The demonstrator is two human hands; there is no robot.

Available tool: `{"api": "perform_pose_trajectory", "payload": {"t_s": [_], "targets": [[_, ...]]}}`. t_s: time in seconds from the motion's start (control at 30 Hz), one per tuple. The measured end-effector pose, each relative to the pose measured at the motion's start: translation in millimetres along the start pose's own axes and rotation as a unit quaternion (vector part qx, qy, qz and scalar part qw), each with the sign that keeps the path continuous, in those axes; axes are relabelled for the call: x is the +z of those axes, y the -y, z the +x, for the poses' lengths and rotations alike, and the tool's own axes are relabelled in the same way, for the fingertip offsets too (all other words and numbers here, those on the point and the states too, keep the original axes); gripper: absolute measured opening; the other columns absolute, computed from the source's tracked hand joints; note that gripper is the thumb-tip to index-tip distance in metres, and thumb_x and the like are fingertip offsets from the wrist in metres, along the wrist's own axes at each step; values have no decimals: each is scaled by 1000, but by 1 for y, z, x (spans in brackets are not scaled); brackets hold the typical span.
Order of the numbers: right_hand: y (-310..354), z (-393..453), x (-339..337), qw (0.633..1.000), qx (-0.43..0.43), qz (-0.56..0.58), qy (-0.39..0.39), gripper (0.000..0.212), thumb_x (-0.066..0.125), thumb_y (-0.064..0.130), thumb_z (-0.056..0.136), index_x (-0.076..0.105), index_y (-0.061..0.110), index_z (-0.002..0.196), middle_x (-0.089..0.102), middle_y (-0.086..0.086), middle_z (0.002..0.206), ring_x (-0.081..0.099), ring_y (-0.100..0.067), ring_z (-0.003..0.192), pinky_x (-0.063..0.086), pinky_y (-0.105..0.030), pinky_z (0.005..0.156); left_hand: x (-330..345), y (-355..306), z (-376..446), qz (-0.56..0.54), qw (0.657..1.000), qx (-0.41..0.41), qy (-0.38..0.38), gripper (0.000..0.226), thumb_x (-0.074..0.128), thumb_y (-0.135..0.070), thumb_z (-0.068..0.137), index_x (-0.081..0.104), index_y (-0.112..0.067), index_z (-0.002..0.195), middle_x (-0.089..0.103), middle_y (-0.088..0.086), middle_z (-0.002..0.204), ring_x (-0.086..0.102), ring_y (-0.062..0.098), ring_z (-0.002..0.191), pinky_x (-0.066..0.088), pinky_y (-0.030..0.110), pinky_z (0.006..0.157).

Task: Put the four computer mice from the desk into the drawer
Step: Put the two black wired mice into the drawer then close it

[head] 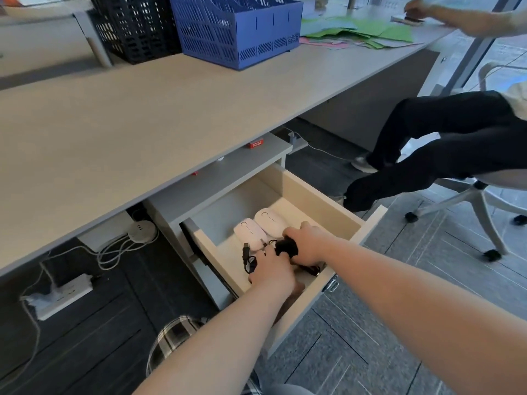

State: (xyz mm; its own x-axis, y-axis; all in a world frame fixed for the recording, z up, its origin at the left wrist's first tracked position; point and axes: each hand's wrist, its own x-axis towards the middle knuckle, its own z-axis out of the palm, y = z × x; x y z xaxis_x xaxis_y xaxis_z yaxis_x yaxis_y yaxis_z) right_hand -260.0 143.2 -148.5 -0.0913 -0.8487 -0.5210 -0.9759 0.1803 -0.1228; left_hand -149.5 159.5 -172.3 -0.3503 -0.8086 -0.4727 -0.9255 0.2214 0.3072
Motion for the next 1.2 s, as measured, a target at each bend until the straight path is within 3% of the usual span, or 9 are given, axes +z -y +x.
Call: {"api": "perform_pose_trajectory", "payload": {"t_s": [0.1,0.2,0.33,0.4,0.63,0.87,1.03,1.13,1.2], "targets": [[-3,0,-3,1000,2,26,14,58,59,39,86,42,21,139,46,-19,131,49,-41,121,44,-44,102,-5,1,3,-19,1000,-4,10,50,59,-31,79,47,-17,126,27,12,142,22,31,133,37,43,105],[-6,2,-6,1000,3,28,6,53,59,25,87,44,19,137,54,-18,132,54,-38,118,48,-42,99,-12,4,6,-23,999,0,42,48,53,-20,81,47,-14,129,19,18,149,22,34,137,34,38,107],[-8,6,-4,1000,2,-16,10,60,56,13,86,39,24,142,51,-16,133,53,-38,118,50,-41,95,-17,12,10,-6,999,21,36,42,63,-18,80,50,-12,120,30,15,138,47,33,115,42,32,86],[-9,8,-4,999,12,-36,6,62,56,12,86,37,24,143,49,-15,133,53,-37,118,50,-42,92,-19,14,11,-3,999,29,29,45,71,-22,76,52,-11,115,36,11,127,50,31,106,43,32,78],[-11,17,-1,996,52,-66,14,63,68,24,82,38,19,137,46,-15,133,52,-37,119,50,-43,91,-23,20,18,-10,999,37,16,66,83,-35,66,54,-10,119,43,10,120,51,31,109,46,36,87],[-10,15,-2,997,57,-50,25,72,73,36,78,38,19,138,49,-14,133,51,-37,120,51,-47,95,-25,20,16,-10,999,42,9,69,82,-39,66,52,-9,120,44,11,121,51,31,110,47,38,88],[-4,-2,-10,998,45,-28,-32,45,56,32,90,46,14,131,55,-13,125,55,-33,112,52,-41,86,-31,20,7,47,997,60,4,62,75,-43,74,50,-11,121,45,11,120,48,32,112,44,38,87],[0,-21,-17,989,58,62,-122,39,48,31,93,52,15,128,58,-11,122,55,-30,111,54,-41,88,-52,16,2,68,995,71,-17,49,68,-40,81,53,-12,118,52,11,120,51,31,111,44,37,80],[-1,-36,-20,972,93,79,-203,36,46,28,93,55,15,125,56,-10,125,47,-29,121,49,-41,95,-75,12,-1,81,991,92,-59,38,62,-34,86,56,-12,116,54,11,120,52,31,111,43,36,79]]}}
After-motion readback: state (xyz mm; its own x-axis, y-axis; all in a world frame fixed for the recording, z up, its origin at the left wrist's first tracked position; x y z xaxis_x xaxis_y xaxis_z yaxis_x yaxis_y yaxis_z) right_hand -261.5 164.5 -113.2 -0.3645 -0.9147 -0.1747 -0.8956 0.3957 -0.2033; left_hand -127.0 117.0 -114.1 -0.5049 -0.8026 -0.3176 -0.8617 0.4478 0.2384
